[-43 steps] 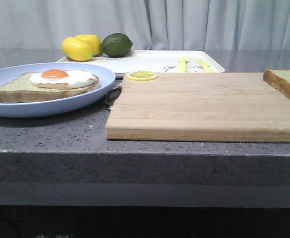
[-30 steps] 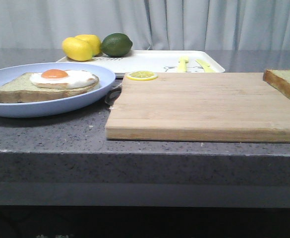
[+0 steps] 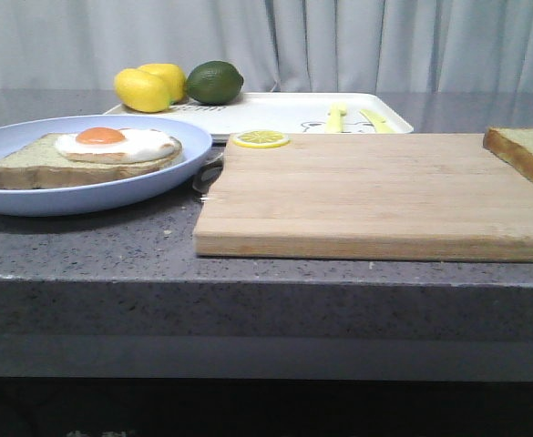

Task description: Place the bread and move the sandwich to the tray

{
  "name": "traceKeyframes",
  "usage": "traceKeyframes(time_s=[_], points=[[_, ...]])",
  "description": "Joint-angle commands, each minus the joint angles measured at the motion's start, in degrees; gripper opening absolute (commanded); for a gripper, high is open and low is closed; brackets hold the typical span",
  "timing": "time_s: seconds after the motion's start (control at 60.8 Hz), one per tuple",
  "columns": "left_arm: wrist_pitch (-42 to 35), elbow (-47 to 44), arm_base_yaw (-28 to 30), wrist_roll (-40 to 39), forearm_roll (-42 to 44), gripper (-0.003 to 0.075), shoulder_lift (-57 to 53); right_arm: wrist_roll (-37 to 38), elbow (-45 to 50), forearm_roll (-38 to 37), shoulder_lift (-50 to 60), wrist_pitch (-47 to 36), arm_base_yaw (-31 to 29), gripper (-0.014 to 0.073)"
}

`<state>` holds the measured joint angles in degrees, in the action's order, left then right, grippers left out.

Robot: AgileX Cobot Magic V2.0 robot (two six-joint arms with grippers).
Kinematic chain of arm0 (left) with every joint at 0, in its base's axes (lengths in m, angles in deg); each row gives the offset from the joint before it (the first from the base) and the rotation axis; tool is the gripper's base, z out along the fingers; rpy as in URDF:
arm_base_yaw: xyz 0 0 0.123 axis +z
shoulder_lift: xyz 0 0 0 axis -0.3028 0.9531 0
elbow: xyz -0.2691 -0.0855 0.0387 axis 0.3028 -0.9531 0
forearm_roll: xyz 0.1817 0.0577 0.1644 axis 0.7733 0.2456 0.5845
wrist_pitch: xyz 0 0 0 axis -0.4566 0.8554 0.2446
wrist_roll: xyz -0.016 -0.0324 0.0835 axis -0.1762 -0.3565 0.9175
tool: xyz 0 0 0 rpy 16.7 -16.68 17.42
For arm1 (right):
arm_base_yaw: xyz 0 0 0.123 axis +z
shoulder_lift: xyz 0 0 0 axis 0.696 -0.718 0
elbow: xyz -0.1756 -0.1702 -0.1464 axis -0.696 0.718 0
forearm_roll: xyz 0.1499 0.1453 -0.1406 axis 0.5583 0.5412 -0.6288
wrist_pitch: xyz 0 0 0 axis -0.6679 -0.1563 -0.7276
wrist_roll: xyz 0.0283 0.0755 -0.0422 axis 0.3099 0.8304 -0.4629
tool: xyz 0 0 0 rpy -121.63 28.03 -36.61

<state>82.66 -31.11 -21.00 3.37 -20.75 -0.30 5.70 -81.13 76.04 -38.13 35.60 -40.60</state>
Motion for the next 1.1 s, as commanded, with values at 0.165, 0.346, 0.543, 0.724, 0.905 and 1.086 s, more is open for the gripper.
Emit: traceKeyframes(time_s=[0.165,0.346,0.543,0.724,0.905,1.086], points=[[-5.08,0.01,0.07,-0.48,-0.39,-0.002,-1.19,-0.26,-0.11,-0.15,1.01,-4.27,-0.06,-0.0062],[-5.22,0.01,0.07,-0.48,-0.39,-0.002,-1.19,-0.26,-0.11,-0.15,1.01,-4.27,-0.06,-0.0062],[-5.66,0.01,0.07,-0.48,-0.26,-0.002,-1.19,-0.26,-0.11,-0.15,1.01,-5.33,-0.06,-0.0062],[-11.49,0.01,0.07,-0.48,-0.41,-0.002,-1.19,-0.26,-0.13,-0.15,1.01,-9.48,-0.01,-0.0062],[-20.64,0.84,0.2,-0.68,-0.53,-0.002,-1.19,-0.26,-2.18,-0.15,1.01,-10.24,-0.01,-0.0062],[-14.83,11.27,0.2,-0.64,-0.84,-0.002,0.47,-0.26,-12.01,-0.15,0.02,-4.33,-0.01,-0.0062]])
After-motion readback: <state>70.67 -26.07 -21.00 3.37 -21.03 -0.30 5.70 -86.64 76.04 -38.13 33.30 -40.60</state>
